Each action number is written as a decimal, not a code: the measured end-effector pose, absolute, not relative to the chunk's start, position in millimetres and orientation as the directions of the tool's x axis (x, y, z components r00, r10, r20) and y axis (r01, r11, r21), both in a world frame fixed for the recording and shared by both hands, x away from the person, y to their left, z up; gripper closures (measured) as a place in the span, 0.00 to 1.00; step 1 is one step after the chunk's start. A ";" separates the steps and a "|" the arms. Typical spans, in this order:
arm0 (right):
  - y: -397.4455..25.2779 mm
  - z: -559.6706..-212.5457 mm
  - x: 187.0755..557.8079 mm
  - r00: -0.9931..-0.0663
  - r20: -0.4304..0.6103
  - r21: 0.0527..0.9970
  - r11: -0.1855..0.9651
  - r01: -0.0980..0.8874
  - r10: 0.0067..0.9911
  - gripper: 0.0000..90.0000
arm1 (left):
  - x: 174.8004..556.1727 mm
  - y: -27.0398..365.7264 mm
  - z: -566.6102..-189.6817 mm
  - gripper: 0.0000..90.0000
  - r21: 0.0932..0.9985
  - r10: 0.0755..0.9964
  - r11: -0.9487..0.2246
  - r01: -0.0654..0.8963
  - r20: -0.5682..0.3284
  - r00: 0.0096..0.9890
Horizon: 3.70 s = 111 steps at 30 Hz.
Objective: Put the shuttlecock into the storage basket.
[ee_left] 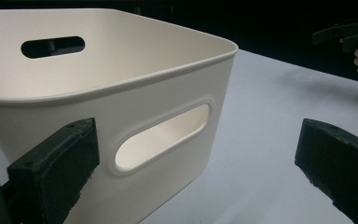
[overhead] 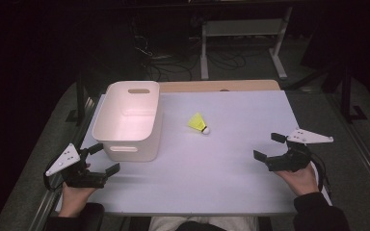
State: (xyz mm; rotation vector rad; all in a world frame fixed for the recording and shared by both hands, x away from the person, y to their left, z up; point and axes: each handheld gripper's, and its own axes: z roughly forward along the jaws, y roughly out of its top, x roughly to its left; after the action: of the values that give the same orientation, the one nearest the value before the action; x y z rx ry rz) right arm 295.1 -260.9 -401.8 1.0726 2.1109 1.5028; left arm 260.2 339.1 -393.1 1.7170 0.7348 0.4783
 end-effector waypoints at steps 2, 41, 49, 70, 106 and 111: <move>-260.8 -402.0 295.2 -0.658 0.149 0.909 0.161 0.386 0.739 0.00 | 260.5 338.7 -393.3 0.00 0.961 0.690 -0.156 0.229 -0.059 0.721; -259.3 -369.8 299.1 -0.667 0.128 0.874 0.234 0.426 0.734 0.00 | 259.9 339.1 -394.4 0.00 0.956 0.707 -0.168 0.241 -0.054 0.706; -257.3 -356.0 304.6 -0.684 0.106 0.875 0.258 0.408 0.721 0.00 | 259.5 339.1 -394.4 0.00 0.956 0.708 -0.166 0.242 -0.055 0.704; -241.7 -328.3 327.2 -0.730 0.078 0.847 0.341 0.408 0.680 0.00 | 259.2 339.2 -394.4 0.00 0.956 0.710 -0.170 0.240 -0.050 0.702; -217.0 -309.0 370.1 -0.751 0.050 0.800 0.424 0.425 0.658 0.00 | 258.7 339.3 -394.2 0.00 0.957 0.708 -0.164 0.238 -0.053 0.704; -212.2 -308.4 377.2 -0.754 0.048 0.791 0.436 0.429 0.655 0.00 | 258.8 339.2 -394.2 0.00 0.957 0.707 -0.164 0.239 -0.055 0.705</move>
State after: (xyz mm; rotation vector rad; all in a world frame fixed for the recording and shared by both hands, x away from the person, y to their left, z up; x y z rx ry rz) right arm 377.2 -212.2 -308.4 0.9383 2.4253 1.2200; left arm 258.8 339.2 -394.2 1.7295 0.7597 0.4923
